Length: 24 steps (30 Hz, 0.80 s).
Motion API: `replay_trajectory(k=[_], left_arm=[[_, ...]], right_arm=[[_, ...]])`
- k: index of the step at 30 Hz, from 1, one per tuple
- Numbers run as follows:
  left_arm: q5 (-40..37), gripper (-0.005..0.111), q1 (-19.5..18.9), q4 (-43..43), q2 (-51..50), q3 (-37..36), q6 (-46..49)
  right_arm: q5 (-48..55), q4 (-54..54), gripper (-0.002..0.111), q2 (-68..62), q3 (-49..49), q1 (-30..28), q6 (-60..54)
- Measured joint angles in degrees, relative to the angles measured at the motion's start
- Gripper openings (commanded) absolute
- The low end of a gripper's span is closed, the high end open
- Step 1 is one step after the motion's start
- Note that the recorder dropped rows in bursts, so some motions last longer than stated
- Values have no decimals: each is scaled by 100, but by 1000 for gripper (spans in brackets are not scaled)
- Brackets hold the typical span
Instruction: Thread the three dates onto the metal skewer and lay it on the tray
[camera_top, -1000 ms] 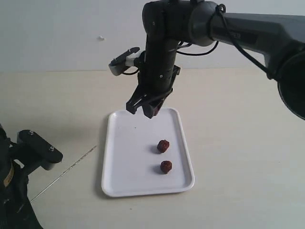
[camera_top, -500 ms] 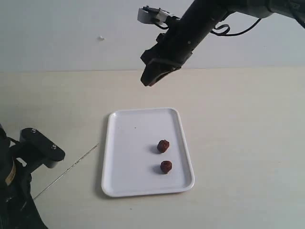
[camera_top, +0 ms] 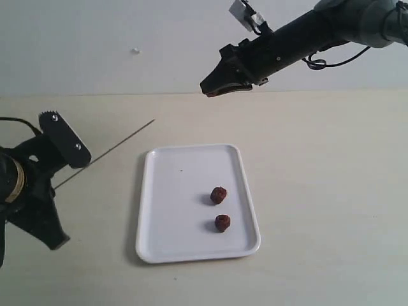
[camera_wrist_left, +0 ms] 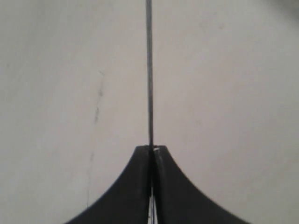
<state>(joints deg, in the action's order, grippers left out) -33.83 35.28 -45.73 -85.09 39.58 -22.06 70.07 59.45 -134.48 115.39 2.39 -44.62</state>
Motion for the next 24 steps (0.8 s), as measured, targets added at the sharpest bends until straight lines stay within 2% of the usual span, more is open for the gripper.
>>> replay_trajectory(k=[3,6,8,11,19,24], left_arm=[[1613,0,-754,-651,-26,0,-40],[2277,0,-1326,-1152,-307,0,-40],[3032,0,-1776,-1641,-804,0,-40],[3264,0,-1891,-1900,-1176,88,29],[3094,0,-1926,-2028,-1777,568,65],[3527,0,-1961,-2286,-1788,592,93]], right_arm=[[-1,45,27,0,0,0,61],[-1,133,27,0,0,11,105],[-1,420,27,0,0,11,129],[-1,497,27,0,0,36,177],[-1,468,27,0,0,398,187],[11,328,27,0,0,451,307]])
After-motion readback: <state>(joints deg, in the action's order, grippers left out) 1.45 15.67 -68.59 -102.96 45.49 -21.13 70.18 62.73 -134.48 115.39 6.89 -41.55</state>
